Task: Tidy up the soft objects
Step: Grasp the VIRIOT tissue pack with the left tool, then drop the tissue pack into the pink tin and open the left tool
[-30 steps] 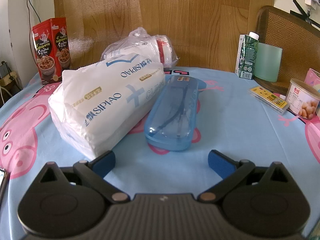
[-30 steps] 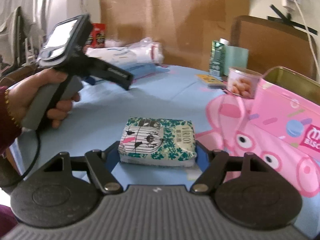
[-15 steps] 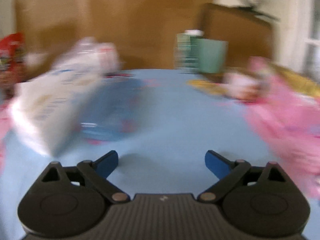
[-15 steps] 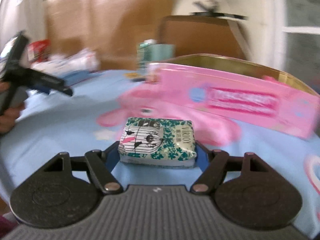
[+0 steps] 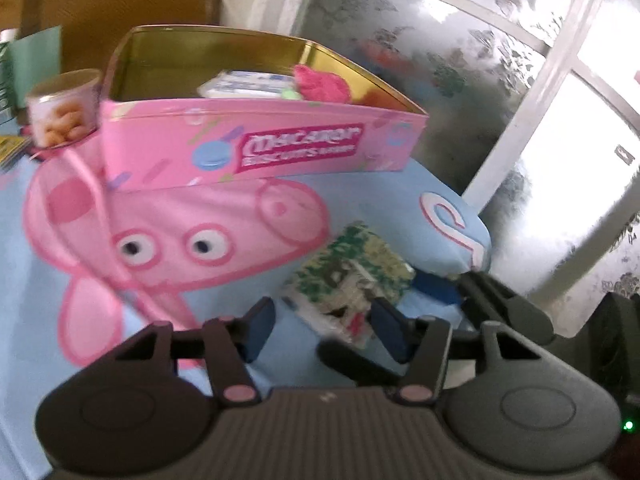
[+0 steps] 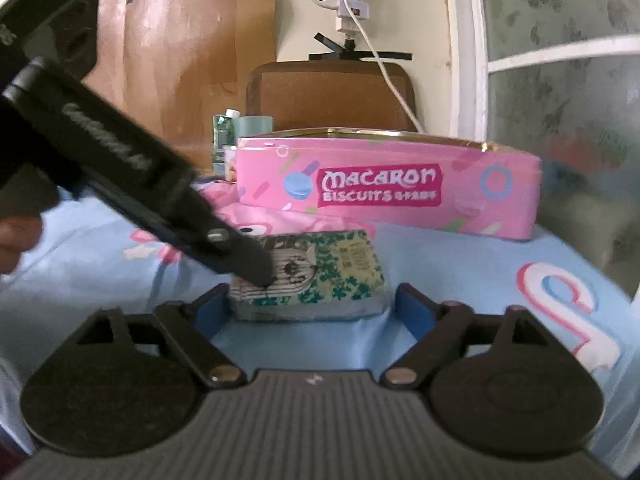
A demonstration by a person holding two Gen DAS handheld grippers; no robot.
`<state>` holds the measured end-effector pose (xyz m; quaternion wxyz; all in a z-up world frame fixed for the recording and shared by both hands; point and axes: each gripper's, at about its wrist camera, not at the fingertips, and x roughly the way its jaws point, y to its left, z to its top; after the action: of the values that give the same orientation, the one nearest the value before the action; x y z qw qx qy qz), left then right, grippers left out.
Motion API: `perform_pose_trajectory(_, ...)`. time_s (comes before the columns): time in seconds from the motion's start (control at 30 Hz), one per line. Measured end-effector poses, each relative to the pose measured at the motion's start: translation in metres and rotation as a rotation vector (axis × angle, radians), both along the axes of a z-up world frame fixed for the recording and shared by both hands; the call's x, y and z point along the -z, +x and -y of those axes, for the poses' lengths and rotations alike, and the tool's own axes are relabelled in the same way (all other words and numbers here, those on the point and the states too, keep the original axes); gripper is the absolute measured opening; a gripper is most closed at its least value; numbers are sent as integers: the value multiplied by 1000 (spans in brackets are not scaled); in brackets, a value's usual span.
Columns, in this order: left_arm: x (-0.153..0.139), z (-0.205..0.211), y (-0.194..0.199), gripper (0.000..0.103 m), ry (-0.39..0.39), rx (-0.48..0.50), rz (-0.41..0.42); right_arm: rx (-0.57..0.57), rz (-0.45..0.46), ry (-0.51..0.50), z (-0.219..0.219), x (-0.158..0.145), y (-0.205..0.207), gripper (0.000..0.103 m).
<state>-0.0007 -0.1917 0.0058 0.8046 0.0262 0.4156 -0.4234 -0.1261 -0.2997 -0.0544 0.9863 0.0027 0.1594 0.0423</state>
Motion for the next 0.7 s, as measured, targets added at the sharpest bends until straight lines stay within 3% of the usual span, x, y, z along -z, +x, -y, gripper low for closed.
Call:
perform_pose_trajectory(0.13,-7,12,5,47,-13,-1,4,5,34,25,4,-6,0,75)
perform_pose_trajectory(0.27,-43,11,10,48,-60,-16,134,17,138,55,7,-26,9,74)
perform_pose_trajectory(0.43,-74,15,39,48,-83,-127,237,14,224,94,11,-59,59,75)
perform_pose_trajectory(0.57,-72,25,89,66,-37,-328,287,14,183,120,11,-70,123,78)
perform_pose_trajectory(0.63,-66,25,109,64,15,-418,286,41,119,66,5,-69,163,79)
perform_pose_trajectory(0.7,-63,17,117,62,3,-464,242,99,83,26,1,-63,181,79)
